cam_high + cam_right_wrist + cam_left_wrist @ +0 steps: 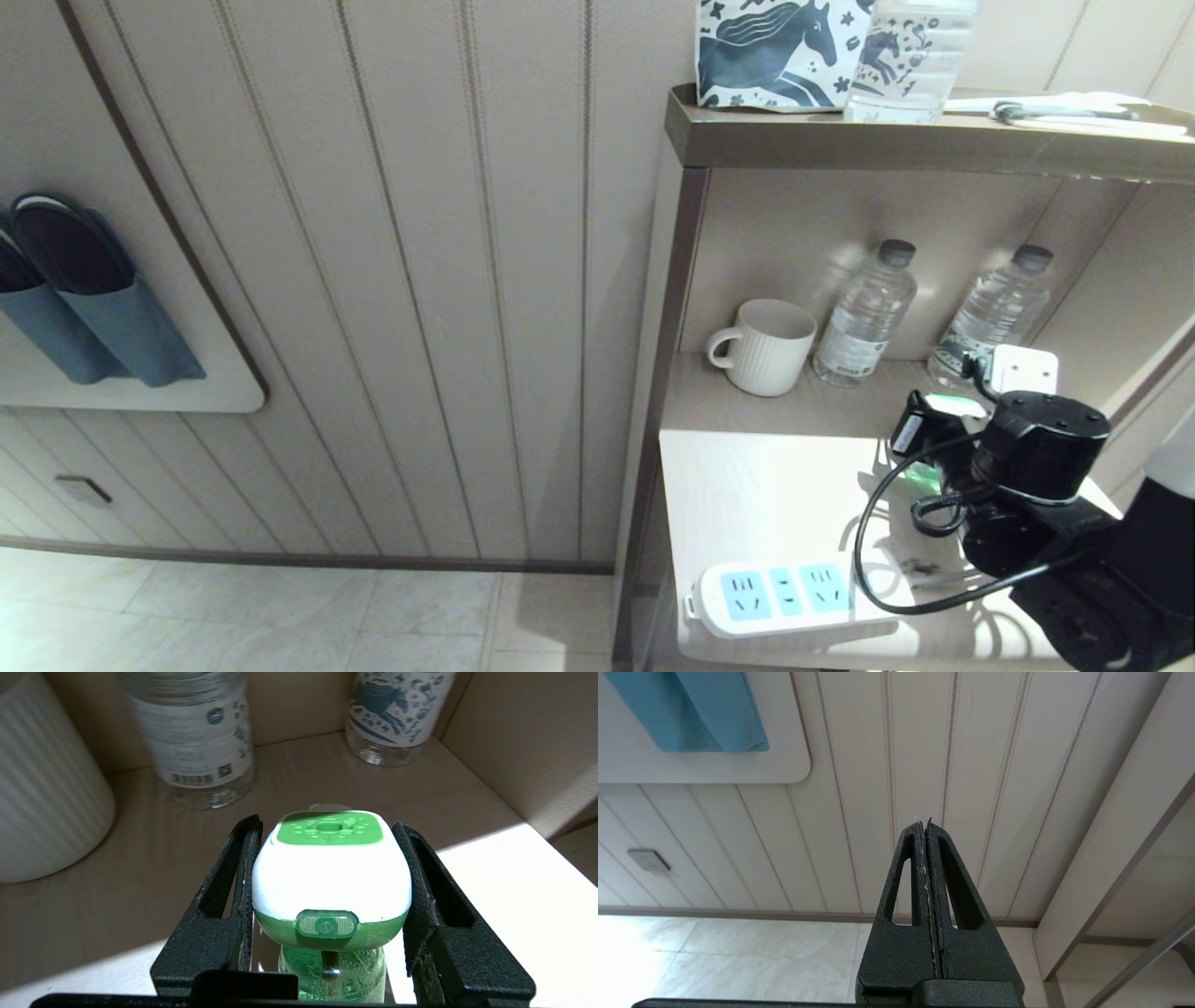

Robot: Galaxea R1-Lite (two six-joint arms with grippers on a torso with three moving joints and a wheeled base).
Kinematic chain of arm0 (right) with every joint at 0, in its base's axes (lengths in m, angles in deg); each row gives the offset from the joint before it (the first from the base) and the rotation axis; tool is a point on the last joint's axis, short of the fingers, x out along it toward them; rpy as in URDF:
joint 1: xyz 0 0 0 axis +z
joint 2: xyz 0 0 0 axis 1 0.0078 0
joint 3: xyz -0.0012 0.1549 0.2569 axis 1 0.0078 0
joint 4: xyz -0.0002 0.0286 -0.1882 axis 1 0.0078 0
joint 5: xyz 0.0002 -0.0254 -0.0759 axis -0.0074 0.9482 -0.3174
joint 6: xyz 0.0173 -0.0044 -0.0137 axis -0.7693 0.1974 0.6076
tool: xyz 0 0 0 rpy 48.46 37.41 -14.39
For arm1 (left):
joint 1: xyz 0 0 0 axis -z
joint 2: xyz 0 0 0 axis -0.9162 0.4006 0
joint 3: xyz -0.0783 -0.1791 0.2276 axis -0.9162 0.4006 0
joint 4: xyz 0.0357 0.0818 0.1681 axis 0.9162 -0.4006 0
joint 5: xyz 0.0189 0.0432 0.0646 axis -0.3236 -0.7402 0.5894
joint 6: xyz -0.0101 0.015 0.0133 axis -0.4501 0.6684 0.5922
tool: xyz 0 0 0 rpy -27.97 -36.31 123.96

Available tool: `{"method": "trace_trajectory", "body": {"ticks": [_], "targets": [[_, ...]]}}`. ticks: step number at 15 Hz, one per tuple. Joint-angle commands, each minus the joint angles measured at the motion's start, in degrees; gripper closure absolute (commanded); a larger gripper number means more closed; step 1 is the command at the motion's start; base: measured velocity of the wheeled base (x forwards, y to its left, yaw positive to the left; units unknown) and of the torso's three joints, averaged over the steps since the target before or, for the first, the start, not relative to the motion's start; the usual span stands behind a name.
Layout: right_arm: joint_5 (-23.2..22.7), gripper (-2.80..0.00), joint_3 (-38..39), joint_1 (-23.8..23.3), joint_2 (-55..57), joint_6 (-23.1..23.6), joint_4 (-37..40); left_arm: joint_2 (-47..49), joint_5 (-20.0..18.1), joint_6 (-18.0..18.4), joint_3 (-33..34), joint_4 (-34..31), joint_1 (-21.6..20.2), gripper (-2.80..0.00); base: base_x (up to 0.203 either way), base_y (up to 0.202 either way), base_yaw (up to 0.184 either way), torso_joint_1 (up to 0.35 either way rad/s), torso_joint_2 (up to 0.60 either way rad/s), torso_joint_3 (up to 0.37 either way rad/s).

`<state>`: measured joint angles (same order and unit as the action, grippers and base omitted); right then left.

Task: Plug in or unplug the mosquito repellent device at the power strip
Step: Place the mosquito repellent liquid on the table

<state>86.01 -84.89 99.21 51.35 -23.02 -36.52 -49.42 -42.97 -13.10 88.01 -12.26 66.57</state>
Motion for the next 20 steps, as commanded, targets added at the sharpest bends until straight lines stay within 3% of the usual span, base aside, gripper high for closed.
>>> {"method": "trace_trajectory", "body": {"ticks": [1, 9, 13, 20], "targets": [[-0.4, 0.00, 0.2, 0.5, -0.1, -0.1, -0.3, 0.1, 0.0, 0.0, 0.0, 0.0, 0.0, 0.00, 0.000, 0.000, 0.000, 0.000, 0.00, 0.000], [-2.4, 0.00, -3.0, 0.0, -2.2, -3.0, 7.7, 0.1, 0.0, 0.0, 0.0, 0.0, 0.0, 0.00, 0.000, 0.000, 0.000, 0.000, 0.00, 0.000], [-2.6, 0.00, -6.1, 0.0, -5.6, -8.2, 23.3, 0.1, 0.0, 0.0, 0.0, 0.1, 0.0, 0.00, 0.000, 0.000, 0.000, 0.000, 0.00, 0.000], [-6.8, 0.00, -12.0, 0.0, -11.1, -17.6, 41.7, 0.1, 0.0, 0.0, 0.0, 0.0, 0.0, 0.00, 0.000, 0.000, 0.000, 0.000, 0.00, 0.000]]}}
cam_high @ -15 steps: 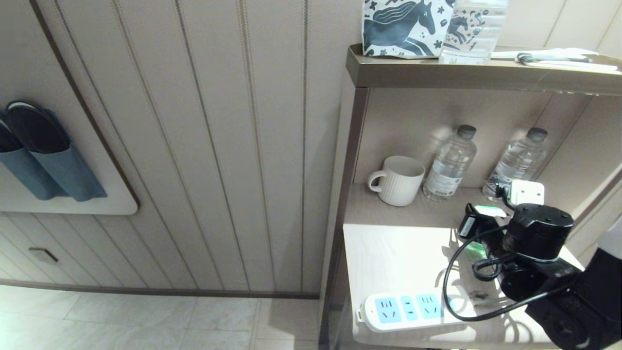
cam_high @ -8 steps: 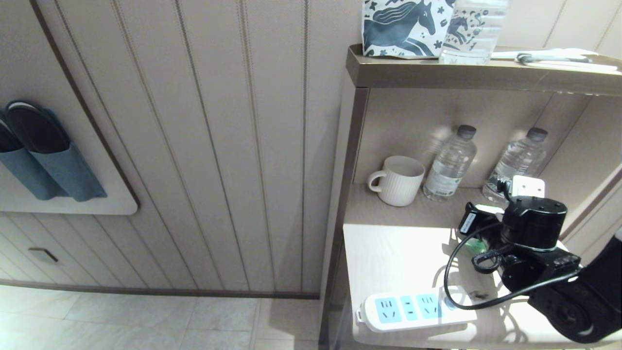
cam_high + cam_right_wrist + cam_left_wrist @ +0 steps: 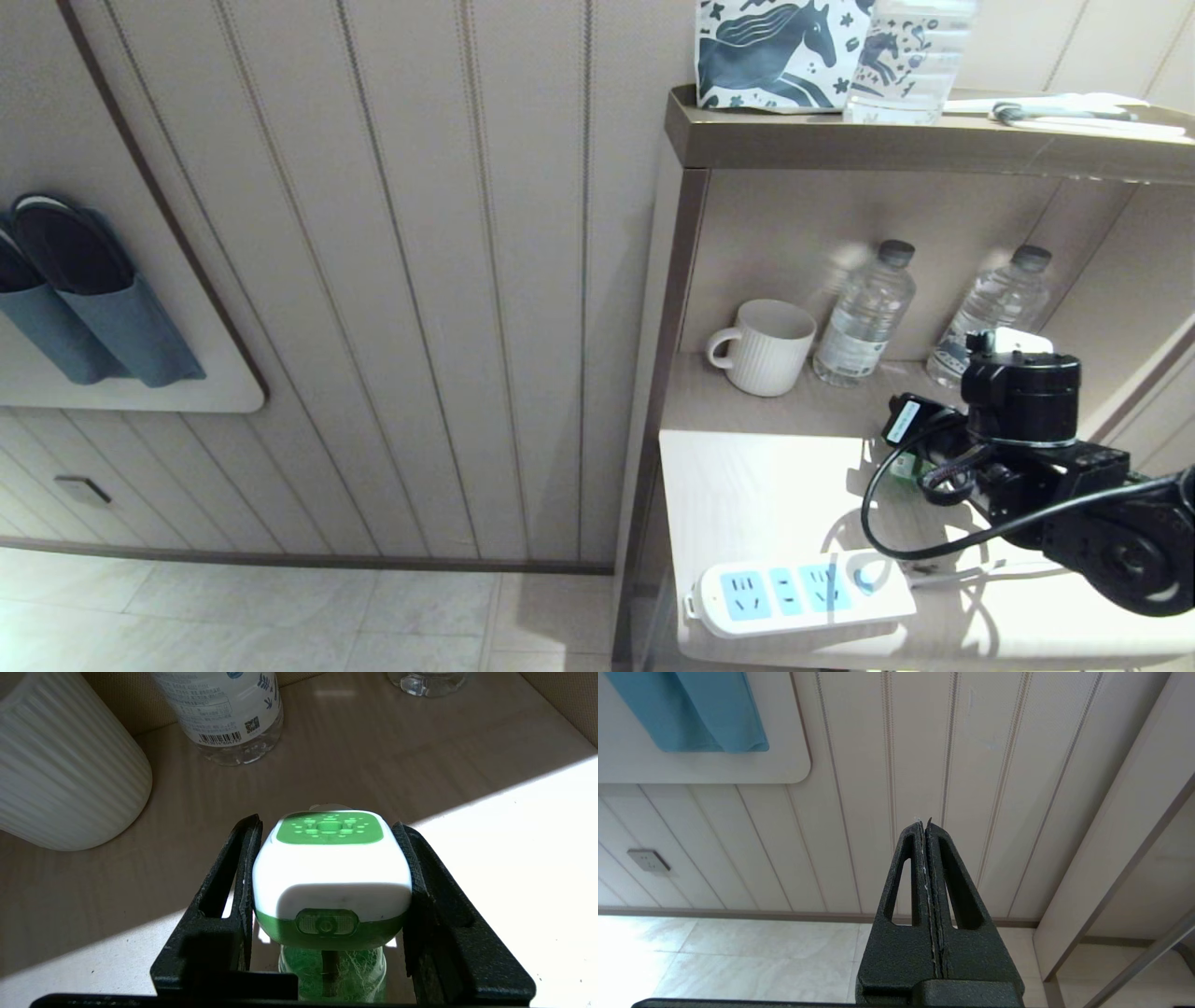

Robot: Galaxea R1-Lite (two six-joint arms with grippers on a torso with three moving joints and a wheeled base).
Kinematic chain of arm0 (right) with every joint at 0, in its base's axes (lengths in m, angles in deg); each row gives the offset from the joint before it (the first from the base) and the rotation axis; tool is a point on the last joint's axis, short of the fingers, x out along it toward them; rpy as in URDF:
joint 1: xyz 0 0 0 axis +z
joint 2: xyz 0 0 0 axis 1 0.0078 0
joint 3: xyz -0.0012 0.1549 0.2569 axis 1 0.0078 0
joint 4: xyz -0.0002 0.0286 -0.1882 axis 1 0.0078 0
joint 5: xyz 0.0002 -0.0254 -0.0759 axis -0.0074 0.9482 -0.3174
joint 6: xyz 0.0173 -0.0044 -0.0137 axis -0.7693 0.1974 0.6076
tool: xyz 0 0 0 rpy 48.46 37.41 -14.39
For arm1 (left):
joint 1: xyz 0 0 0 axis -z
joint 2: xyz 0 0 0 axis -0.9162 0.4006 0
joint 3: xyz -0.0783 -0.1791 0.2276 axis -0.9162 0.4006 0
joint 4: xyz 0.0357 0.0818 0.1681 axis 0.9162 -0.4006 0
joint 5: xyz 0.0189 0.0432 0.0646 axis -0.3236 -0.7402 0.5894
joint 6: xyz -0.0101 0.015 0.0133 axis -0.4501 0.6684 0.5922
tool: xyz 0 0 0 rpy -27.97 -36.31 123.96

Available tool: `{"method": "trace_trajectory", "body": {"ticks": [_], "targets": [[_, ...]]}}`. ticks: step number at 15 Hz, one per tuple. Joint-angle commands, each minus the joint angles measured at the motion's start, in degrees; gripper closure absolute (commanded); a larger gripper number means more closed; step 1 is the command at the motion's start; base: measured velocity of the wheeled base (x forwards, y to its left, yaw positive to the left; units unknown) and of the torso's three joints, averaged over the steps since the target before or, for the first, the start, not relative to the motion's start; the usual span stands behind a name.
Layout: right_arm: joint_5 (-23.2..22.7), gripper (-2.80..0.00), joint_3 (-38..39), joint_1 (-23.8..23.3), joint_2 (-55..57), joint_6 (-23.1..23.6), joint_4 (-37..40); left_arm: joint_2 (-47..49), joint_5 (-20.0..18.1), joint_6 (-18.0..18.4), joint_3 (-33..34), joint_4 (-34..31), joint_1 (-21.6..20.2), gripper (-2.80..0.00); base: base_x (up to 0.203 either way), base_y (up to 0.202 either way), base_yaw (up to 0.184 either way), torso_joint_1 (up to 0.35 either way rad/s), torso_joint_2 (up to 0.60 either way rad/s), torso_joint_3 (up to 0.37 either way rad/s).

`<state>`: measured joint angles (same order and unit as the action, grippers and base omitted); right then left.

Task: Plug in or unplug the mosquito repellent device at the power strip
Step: Place the mosquito repellent liquid on the table

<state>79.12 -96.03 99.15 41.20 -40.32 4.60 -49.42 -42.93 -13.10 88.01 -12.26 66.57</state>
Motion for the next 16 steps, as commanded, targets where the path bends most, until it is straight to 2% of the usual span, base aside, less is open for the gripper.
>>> {"method": "trace_trajectory", "body": {"ticks": [1, 7, 16], "targets": [[0.2, 0.00, -1.0, 0.0, -0.9, -0.5, 0.8, 0.1, 0.0, 0.0, 0.0, 0.0, 0.0, 0.00, 0.000, 0.000, 0.000, 0.000, 0.00, 0.000], [0.1, 0.00, -2.6, -0.2, -0.5, -0.8, 2.7, 0.1, 0.0, 0.0, 0.0, 0.0, 0.0, 0.00, 0.000, 0.000, 0.000, 0.000, 0.00, 0.000], [-2.9, 0.00, -5.6, -3.7, 1.2, -1.7, 6.1, 0.1, 0.0, 0.0, 0.0, 0.0, 0.0, 0.00, 0.000, 0.000, 0.000, 0.000, 0.00, 0.000]]}}
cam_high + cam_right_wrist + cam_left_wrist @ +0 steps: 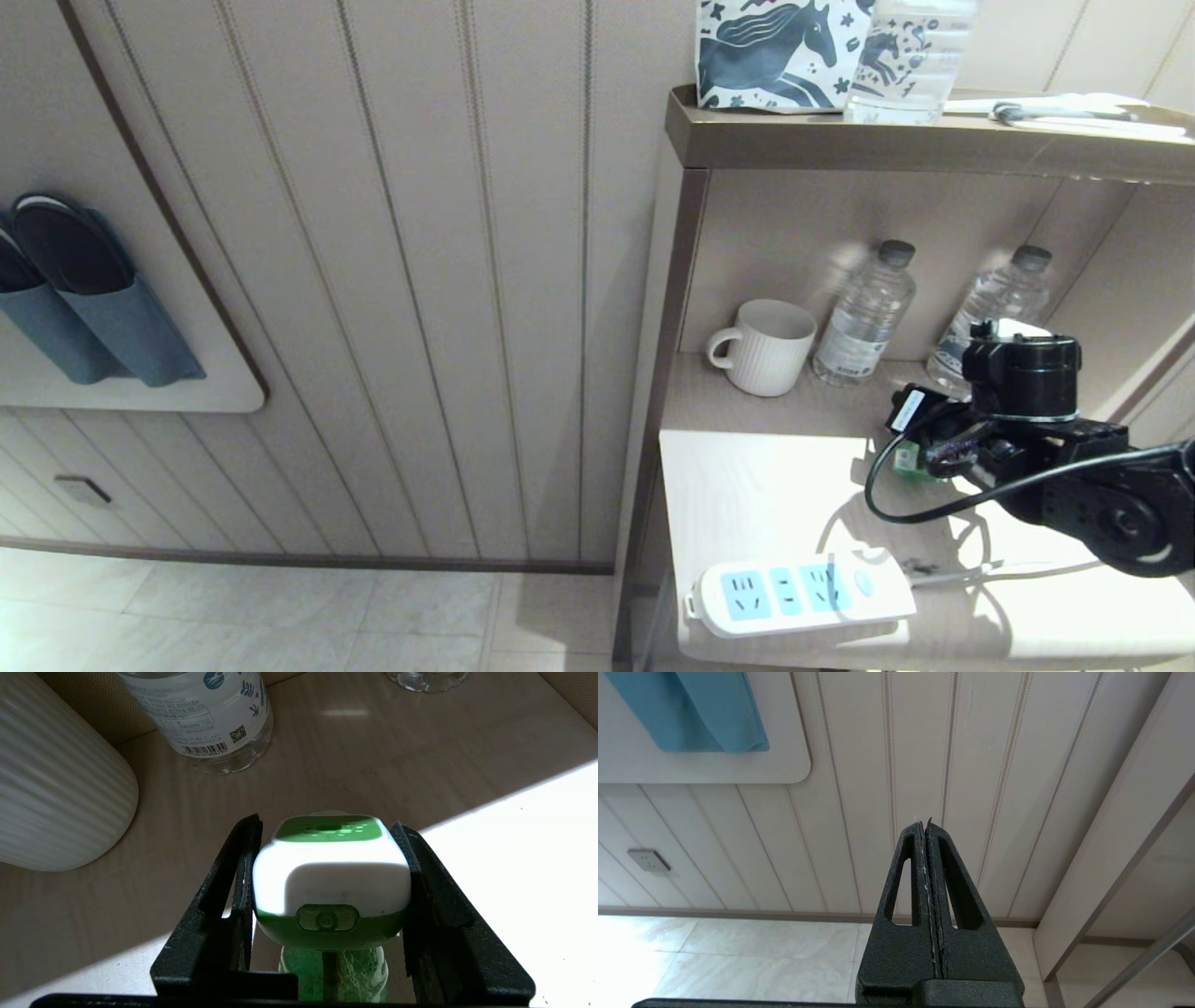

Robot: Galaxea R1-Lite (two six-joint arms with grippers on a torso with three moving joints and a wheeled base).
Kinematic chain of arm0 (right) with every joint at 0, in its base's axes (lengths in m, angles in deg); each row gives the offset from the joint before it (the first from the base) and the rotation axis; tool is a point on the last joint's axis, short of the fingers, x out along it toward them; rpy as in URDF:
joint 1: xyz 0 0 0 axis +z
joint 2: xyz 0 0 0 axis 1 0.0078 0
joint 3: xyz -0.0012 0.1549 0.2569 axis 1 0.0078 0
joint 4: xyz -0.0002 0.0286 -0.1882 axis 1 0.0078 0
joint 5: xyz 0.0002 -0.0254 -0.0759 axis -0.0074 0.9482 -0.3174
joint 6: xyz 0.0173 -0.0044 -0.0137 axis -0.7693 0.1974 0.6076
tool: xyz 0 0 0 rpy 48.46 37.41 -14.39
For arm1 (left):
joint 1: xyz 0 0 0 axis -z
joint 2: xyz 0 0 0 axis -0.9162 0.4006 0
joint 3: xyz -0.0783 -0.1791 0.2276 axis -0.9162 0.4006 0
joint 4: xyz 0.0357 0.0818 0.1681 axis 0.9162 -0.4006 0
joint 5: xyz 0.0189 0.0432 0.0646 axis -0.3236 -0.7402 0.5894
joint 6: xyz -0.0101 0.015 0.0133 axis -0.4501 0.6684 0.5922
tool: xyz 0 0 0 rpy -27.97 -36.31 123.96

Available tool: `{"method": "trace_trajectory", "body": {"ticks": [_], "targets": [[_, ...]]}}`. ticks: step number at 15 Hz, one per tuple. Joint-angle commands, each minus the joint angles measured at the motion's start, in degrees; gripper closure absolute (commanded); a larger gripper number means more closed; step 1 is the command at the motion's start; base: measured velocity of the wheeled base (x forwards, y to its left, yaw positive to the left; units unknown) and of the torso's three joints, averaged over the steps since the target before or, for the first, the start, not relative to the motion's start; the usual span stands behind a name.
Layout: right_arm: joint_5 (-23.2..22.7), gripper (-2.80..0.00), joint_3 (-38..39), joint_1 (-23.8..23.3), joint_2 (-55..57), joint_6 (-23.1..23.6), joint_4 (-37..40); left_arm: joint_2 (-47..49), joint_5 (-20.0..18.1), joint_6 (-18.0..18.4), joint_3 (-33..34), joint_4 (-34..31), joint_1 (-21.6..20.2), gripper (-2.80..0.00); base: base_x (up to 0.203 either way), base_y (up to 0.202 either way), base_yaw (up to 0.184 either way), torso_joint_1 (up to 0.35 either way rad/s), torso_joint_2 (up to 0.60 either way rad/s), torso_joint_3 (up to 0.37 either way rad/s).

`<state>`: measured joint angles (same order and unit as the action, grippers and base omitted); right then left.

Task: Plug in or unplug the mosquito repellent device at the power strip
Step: Place the mosquito repellent liquid on the table

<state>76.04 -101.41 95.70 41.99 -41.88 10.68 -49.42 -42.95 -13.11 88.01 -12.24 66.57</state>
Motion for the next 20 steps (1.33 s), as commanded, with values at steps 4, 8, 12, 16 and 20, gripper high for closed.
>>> {"method": "trace_trajectory", "body": {"ticks": [4, 8, 12, 16, 20], "targets": [[-1.3, 0.00, -0.6, -0.6, 0.3, -1.0, 0.6, 0.1, 0.0, 0.0, 0.0, 0.0, 0.0, 0.00, 0.000, 0.000, 0.000, 0.000, 0.00, 0.000], [-1.3, 0.00, -0.7, -0.8, 0.6, -0.9, 0.6, 0.1, 0.0, 0.0, 0.0, 0.1, 0.0, 0.00, 0.000, 0.000, 0.000, 0.000, 0.00, 0.000], [-1.9, 0.00, -0.8, -1.4, 0.7, -0.9, 0.6, 0.1, 0.0, 0.0, 0.0, 0.0, 0.0, 0.00, 0.000, 0.000, 0.000, 0.000, 0.00, 0.000], [-1.9, 0.00, -0.7, -1.4, 0.7, -0.9, 0.7, 0.1, 0.0, 0.0, 0.0, 0.0, 0.1, 0.00, 0.000, 0.000, 0.000, 0.000, 0.00, 0.000], [-1.9, 0.00, -0.6, -1.4, 0.6, -1.0, 0.7, 0.1, 0.0, 0.0, 0.0, 0.0, 0.0, 0.00, 0.000, 0.000, 0.000, 0.000, 0.00, 0.000]]}}
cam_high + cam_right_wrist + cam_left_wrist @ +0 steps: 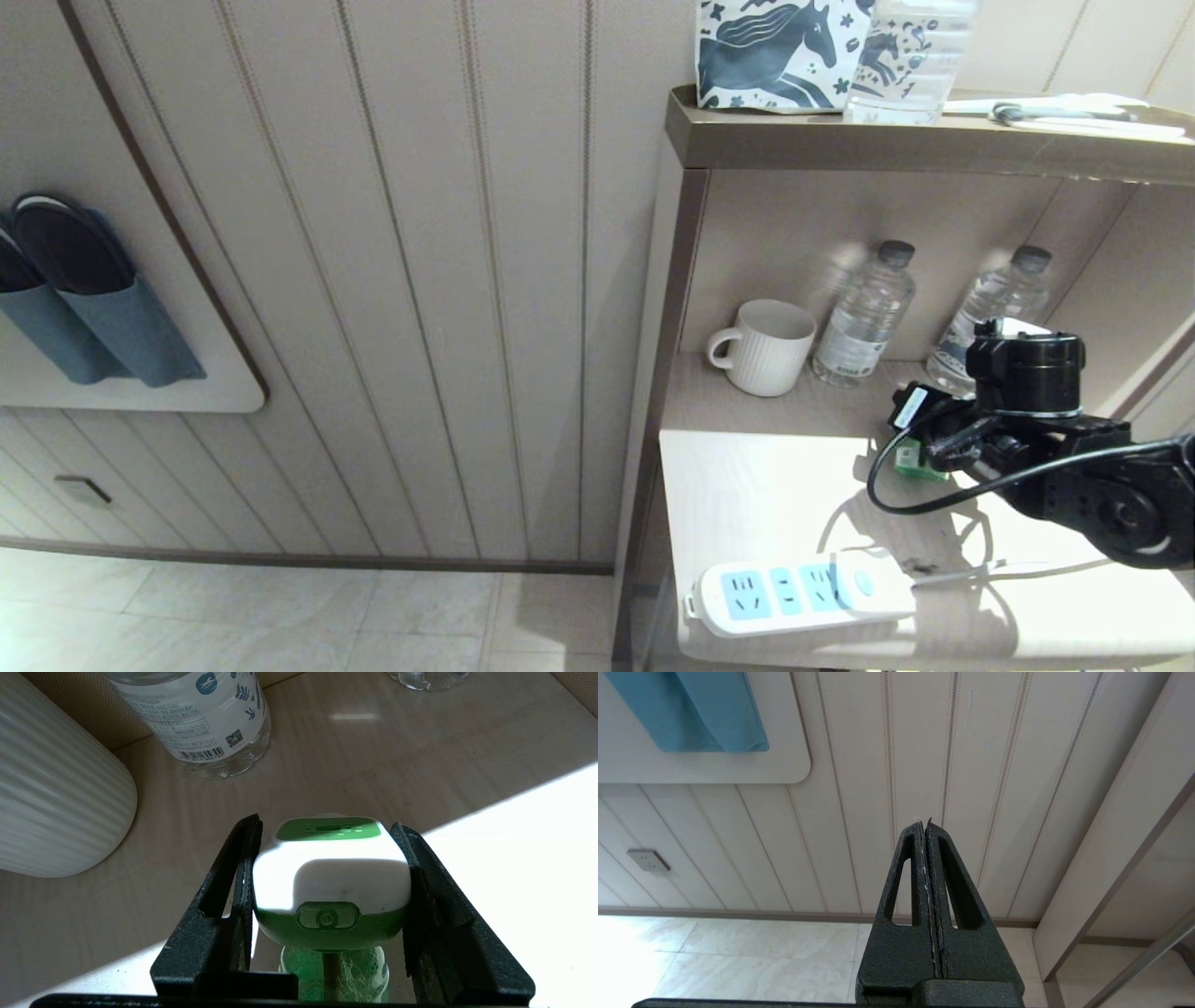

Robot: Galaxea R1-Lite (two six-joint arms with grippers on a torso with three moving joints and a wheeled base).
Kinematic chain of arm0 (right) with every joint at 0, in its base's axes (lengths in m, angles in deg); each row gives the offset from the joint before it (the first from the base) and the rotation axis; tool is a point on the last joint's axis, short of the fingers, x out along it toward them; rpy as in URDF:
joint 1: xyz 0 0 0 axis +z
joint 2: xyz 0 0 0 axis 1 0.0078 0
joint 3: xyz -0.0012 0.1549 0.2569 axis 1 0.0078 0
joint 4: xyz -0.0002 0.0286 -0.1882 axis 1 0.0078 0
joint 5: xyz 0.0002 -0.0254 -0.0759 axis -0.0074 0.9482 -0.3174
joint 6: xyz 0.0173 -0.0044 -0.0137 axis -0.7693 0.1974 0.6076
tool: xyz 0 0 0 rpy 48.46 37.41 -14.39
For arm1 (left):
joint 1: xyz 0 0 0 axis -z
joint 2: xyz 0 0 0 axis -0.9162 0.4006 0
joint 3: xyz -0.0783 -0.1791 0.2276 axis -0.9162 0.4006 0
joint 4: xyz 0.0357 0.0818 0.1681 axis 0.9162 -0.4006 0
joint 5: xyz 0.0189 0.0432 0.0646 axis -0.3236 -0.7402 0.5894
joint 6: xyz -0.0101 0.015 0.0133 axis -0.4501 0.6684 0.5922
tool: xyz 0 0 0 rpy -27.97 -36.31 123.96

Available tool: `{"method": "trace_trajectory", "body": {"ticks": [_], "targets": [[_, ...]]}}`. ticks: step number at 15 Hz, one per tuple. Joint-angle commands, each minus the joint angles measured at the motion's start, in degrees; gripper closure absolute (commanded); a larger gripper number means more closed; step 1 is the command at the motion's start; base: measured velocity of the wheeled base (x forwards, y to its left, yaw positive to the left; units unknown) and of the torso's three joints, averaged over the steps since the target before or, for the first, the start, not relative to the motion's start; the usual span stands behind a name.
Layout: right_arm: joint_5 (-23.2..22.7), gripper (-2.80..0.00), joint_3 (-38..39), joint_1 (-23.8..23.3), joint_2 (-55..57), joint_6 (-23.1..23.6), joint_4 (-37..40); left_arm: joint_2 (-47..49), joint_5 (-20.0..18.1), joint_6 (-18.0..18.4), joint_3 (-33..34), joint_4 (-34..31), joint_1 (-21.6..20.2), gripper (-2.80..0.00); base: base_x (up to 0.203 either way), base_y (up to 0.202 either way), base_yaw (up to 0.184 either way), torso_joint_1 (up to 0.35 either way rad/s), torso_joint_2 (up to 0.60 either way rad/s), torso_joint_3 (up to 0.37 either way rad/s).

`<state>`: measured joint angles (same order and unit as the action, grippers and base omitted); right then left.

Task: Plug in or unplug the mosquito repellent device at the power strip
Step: Place the mosquito repellent liquid on the table

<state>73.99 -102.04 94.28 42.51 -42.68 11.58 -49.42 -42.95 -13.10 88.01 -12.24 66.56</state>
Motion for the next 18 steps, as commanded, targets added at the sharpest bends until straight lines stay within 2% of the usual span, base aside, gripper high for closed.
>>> {"method": "trace_trajectory", "body": {"ticks": [1, 18], "targets": [[0.2, 0.00, 0.0, 0.0, 0.0, -0.1, -0.2, 0.1, 0.0, 0.0, 0.0, 0.0, 0.0, 0.00, 0.000, 0.000, 0.000, 0.000, 0.00, 0.000], [0.1, 0.00, 0.6, 0.0, -0.4, 0.1, -0.6, 0.1, 0.0, 0.0, 0.0, 0.0, 0.0, 0.00, 0.000, 0.000, 0.000, 0.000, 0.00, 0.000]]}}
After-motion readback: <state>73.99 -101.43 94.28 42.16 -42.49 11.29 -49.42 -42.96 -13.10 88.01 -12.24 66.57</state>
